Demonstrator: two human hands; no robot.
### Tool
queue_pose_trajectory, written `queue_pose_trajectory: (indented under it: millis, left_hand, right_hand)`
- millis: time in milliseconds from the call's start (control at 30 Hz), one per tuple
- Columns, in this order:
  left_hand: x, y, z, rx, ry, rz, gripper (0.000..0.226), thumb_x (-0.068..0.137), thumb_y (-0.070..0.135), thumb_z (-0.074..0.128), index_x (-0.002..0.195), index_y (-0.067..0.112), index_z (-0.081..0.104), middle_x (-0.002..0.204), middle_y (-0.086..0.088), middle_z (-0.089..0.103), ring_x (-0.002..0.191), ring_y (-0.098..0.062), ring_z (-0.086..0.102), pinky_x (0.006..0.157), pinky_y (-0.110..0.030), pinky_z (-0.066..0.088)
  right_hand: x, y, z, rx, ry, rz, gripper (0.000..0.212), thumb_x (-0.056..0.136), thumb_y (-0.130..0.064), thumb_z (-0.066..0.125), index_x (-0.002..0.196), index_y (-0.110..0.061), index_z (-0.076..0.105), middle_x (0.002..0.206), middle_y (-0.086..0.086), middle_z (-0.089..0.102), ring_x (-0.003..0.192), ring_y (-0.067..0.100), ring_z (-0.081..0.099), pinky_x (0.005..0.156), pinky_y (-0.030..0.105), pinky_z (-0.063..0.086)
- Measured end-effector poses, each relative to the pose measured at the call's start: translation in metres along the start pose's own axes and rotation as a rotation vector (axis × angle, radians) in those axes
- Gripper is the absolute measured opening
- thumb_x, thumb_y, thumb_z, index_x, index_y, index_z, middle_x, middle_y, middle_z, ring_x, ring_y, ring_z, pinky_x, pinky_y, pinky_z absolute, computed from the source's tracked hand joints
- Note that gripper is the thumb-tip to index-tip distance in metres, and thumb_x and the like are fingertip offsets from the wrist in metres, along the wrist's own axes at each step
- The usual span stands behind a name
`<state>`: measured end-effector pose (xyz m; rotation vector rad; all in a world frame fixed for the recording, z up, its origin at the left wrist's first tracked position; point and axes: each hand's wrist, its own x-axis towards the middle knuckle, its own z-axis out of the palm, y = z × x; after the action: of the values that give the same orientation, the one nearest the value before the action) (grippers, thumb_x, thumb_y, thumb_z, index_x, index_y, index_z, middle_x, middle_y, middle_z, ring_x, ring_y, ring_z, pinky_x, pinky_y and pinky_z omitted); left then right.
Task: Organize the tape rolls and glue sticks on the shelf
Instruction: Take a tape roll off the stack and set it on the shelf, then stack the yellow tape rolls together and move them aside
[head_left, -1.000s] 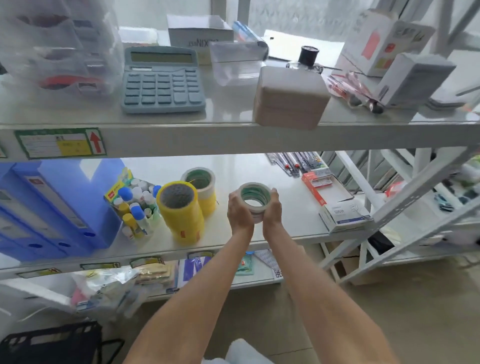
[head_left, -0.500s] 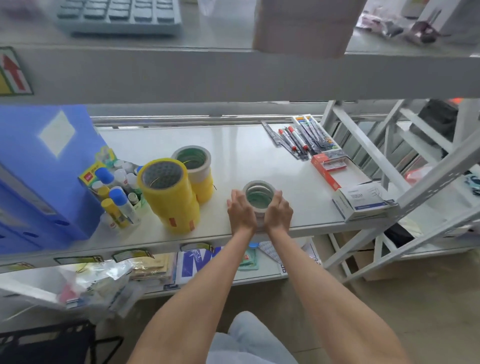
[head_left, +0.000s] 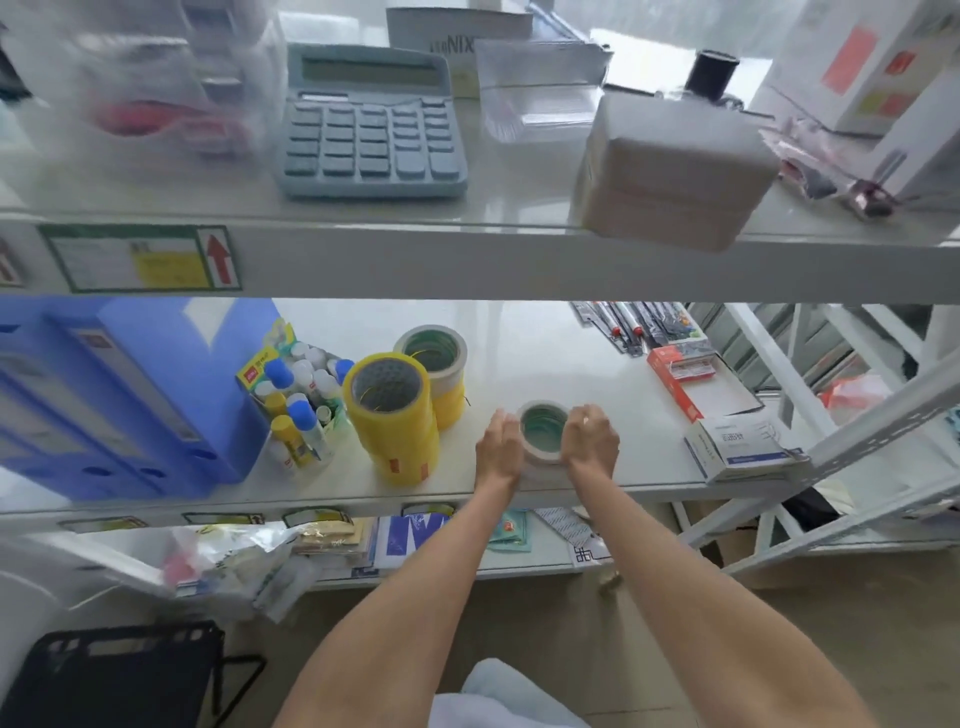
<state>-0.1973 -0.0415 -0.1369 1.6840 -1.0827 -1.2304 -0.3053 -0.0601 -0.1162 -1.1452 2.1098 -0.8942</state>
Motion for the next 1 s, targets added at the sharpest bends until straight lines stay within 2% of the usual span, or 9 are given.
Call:
queue_pose_trajectory:
  millis: [133, 267, 367, 400, 500, 567, 633, 833, 1000]
  left_hand:
    - [-0.003, 0.015, -0.029, -0.094, 0.085, -0.049, 0.05, 0.103, 0.029, 0.026, 0.143, 0.005, 0.047, 0.15, -0.01, 0.045, 0.138, -0.028, 0.04, 0.117, -0.039, 0.027]
    - [-0.007, 0.019, -0.05, -0.079, 0.07, -0.025, 0.051, 0.095, 0.022, 0.035, 0.14, 0.0, 0.046, 0.148, -0.017, 0.045, 0.137, -0.032, 0.04, 0.117, -0.048, 0.029]
    - [-0.005, 0.004, -0.061, 0.03, 0.019, -0.041, 0.052, 0.078, 0.021, 0.042, 0.119, -0.009, 0.053, 0.124, -0.03, 0.055, 0.118, -0.045, 0.049, 0.105, -0.052, 0.041]
    - [-0.005, -0.001, -0.065, 0.069, -0.03, -0.068, 0.044, 0.077, 0.019, 0.043, 0.108, -0.01, 0.055, 0.112, -0.031, 0.058, 0.108, -0.046, 0.052, 0.098, -0.049, 0.043]
    - [-0.015, -0.001, -0.083, 0.12, -0.157, -0.105, 0.009, 0.086, 0.012, 0.048, 0.08, 0.013, 0.055, 0.081, -0.003, 0.056, 0.089, -0.025, 0.051, 0.078, -0.027, 0.042]
    - [-0.022, 0.001, -0.096, 0.115, -0.223, -0.119, 0.016, 0.093, 0.012, 0.05, 0.098, 0.016, 0.064, 0.096, 0.0, 0.065, 0.099, -0.02, 0.056, 0.087, -0.024, 0.044]
    - [-0.029, 0.0, -0.109, 0.086, -0.258, -0.165, 0.028, 0.096, 0.014, 0.05, 0.119, 0.01, 0.065, 0.114, -0.004, 0.07, 0.109, -0.018, 0.064, 0.099, -0.033, 0.049]
    - [-0.041, -0.004, -0.136, 0.104, -0.35, -0.283, 0.027, 0.101, 0.009, 0.045, 0.122, 0.001, 0.059, 0.115, -0.013, 0.071, 0.105, -0.027, 0.07, 0.085, -0.032, 0.057]
    - [-0.044, -0.004, -0.156, 0.192, -0.499, -0.433, 0.036, 0.105, 0.004, 0.034, 0.137, -0.005, 0.047, 0.139, -0.02, 0.056, 0.132, -0.035, 0.051, 0.11, -0.048, 0.041]
  right_hand:
    - [-0.011, -0.054, 0.01, 0.103, -0.05, -0.104, 0.04, 0.101, -0.023, 0.044, 0.135, -0.008, 0.06, 0.138, 0.016, 0.062, 0.128, 0.033, 0.055, 0.107, 0.038, 0.039]
    - [-0.028, -0.111, 0.032, 0.12, -0.327, -0.314, 0.05, 0.096, -0.02, 0.057, 0.144, -0.011, 0.05, 0.145, 0.009, 0.057, 0.134, 0.024, 0.052, 0.111, 0.035, 0.039]
    - [-0.028, -0.141, 0.039, -0.005, -0.601, -0.405, 0.062, 0.085, -0.008, 0.067, 0.142, -0.004, 0.043, 0.13, 0.009, 0.049, 0.121, 0.022, 0.049, 0.093, 0.011, 0.043]
    - [-0.024, -0.147, 0.04, -0.106, -0.648, -0.45, 0.067, 0.081, -0.009, 0.07, 0.142, -0.008, 0.042, 0.129, 0.01, 0.045, 0.121, 0.023, 0.047, 0.091, 0.011, 0.044]
    - [-0.009, -0.157, 0.044, -0.575, -0.717, -0.601, 0.094, 0.072, -0.02, 0.075, 0.152, -0.03, 0.027, 0.144, 0.016, 0.036, 0.138, 0.038, 0.032, 0.108, 0.044, 0.037]
    - [-0.004, -0.16, 0.052, -0.743, -0.748, -0.682, 0.112, 0.069, -0.024, 0.083, 0.158, -0.037, 0.017, 0.152, 0.015, 0.032, 0.143, 0.037, 0.025, 0.113, 0.05, 0.029]
    - [-0.003, -0.163, 0.061, -0.759, -0.756, -0.733, 0.118, 0.064, -0.035, 0.089, 0.157, -0.044, 0.017, 0.155, 0.01, 0.031, 0.145, 0.035, 0.025, 0.114, 0.052, 0.029]
    - [0.006, -0.156, 0.073, -0.56, -0.76, -0.79, 0.097, 0.065, -0.03, 0.09, 0.145, -0.041, 0.036, 0.134, 0.008, 0.043, 0.122, 0.031, 0.049, 0.092, 0.045, 0.057]
    - [0.003, -0.153, 0.07, -0.516, -0.71, -0.817, 0.093, 0.063, -0.025, 0.09, 0.141, -0.036, 0.04, 0.123, 0.008, 0.041, 0.106, 0.029, 0.054, 0.081, 0.039, 0.058]
